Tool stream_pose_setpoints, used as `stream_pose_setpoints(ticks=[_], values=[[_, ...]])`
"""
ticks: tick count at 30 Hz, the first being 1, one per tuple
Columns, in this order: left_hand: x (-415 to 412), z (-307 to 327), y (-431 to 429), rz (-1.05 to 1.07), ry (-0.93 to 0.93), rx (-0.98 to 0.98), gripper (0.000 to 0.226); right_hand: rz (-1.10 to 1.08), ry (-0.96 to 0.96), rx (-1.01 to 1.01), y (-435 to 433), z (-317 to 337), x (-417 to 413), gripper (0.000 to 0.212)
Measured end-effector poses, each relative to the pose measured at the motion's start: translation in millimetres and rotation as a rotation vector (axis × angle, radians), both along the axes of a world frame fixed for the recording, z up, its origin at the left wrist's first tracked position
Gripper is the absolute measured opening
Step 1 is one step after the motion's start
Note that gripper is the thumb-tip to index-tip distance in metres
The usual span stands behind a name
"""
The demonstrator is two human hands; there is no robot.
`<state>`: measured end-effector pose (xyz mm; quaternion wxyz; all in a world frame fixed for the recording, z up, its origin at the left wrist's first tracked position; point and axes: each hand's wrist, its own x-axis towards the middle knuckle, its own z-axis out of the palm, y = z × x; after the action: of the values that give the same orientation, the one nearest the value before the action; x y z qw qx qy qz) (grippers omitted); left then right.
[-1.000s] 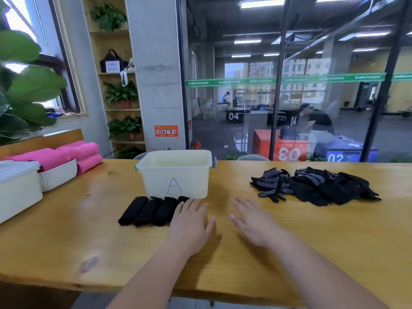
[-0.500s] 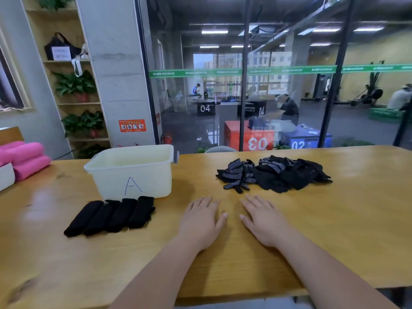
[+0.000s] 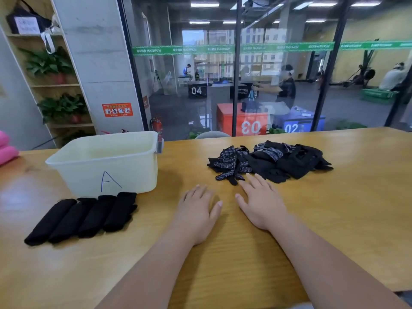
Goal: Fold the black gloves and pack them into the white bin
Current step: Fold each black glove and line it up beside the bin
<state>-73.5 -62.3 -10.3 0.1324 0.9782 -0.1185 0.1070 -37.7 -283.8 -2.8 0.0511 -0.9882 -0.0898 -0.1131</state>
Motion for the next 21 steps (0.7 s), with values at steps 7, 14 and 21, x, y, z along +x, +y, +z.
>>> stream_pose_setpoints(ticks=[7, 14, 21], values=[[2.0, -1.5, 1.3, 0.002, 0.017, -0.008, 0.064, -0.155, 0.089, 0.054, -1.0, -4.1, 29.0, 0.079], [2.7, -0.6, 1.3, -0.004, 0.019, -0.014, 0.063, -0.201, 0.022, 0.036, 0.2, -5.6, 21.4, 0.072], [2.6, -1.0, 0.8, -0.013, -0.005, -0.030, 0.063, -0.165, -0.041, -0.010, 5.1, -4.4, 3.8, 0.062]])
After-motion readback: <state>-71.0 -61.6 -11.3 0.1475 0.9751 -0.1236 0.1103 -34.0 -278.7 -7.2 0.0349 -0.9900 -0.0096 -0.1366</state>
